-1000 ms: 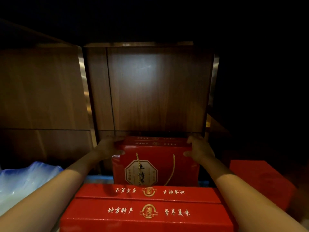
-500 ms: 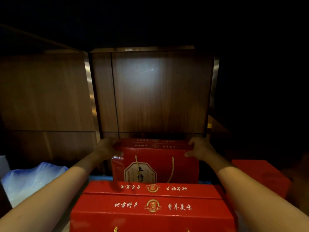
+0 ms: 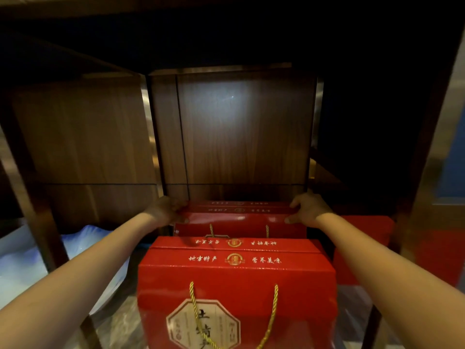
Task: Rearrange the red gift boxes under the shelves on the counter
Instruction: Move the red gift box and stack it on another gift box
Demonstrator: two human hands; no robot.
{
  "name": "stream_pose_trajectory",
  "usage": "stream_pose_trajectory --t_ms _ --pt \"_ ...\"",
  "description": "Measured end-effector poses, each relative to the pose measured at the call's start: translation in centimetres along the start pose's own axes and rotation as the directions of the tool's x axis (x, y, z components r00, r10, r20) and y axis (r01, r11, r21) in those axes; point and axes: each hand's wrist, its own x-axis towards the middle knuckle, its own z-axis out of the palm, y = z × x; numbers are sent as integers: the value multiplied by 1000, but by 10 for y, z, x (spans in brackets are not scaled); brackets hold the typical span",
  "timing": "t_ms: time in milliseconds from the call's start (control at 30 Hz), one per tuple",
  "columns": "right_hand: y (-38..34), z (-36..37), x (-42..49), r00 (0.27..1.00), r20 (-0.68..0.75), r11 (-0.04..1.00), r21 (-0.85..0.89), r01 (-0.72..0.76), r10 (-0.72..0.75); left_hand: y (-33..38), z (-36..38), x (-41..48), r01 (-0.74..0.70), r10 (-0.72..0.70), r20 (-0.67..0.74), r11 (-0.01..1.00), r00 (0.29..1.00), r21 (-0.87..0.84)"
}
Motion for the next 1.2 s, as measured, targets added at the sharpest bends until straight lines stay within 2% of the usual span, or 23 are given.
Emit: stream_pose_trajectory --t_ms 167,433,800,1033,1200 --pt "4 2 -13 1000 -17 1000 -15 -9 8 -4 2 -16 -2 4 -16 991 1000 135" --pt "2 1 -22 999 -32 1000 -5 -19 19 -9 3 -34 22 -16 -96 998 995 52" --pt "5 7 -27 999 -31 999 3 -41 41 -8 5 -38 40 -26 -97 988 995 147" --pt "10 4 -35 999 -47 998 67 -19 22 -3 7 -35 30 -9 -85 968 996 248" --pt "8 2 -41 999 -22 996 81 -27 28 -2 7 -31 48 -27 -83 966 996 255"
